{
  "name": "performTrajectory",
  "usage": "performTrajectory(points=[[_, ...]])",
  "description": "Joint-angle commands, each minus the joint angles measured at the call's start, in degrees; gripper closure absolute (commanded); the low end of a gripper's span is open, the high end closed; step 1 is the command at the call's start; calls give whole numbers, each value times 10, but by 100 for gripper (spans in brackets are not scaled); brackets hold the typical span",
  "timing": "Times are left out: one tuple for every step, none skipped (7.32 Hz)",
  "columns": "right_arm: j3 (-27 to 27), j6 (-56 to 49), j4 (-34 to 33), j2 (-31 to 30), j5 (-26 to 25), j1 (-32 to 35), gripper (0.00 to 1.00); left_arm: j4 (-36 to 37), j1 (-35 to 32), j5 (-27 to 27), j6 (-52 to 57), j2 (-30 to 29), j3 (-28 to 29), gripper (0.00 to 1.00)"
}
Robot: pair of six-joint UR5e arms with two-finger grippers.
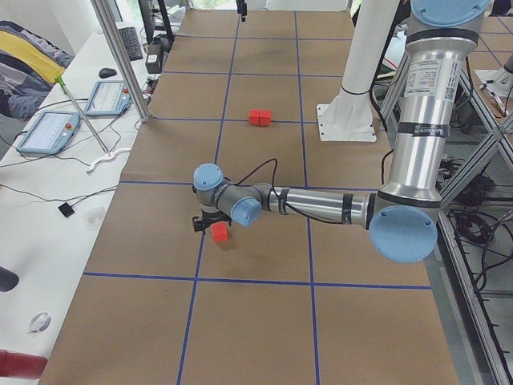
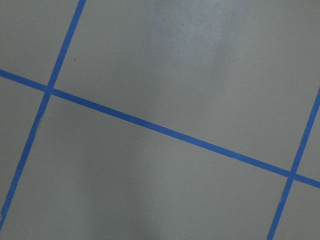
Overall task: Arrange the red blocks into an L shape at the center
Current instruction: 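Move the left gripper out to the far red cube near it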
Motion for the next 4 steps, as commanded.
performTrajectory(points=[[0, 0, 0, 0, 0, 0, 0, -51, 3, -1, 3, 0, 29, 2], [0, 0, 0, 0, 0, 0, 0, -51, 7, -1, 0, -3, 29, 2], [0, 0, 0, 0, 0, 0, 0, -51, 19, 1, -2, -5, 32, 2], [0, 0, 0, 0, 0, 0, 0, -51, 25, 0, -3, -5, 31, 2]])
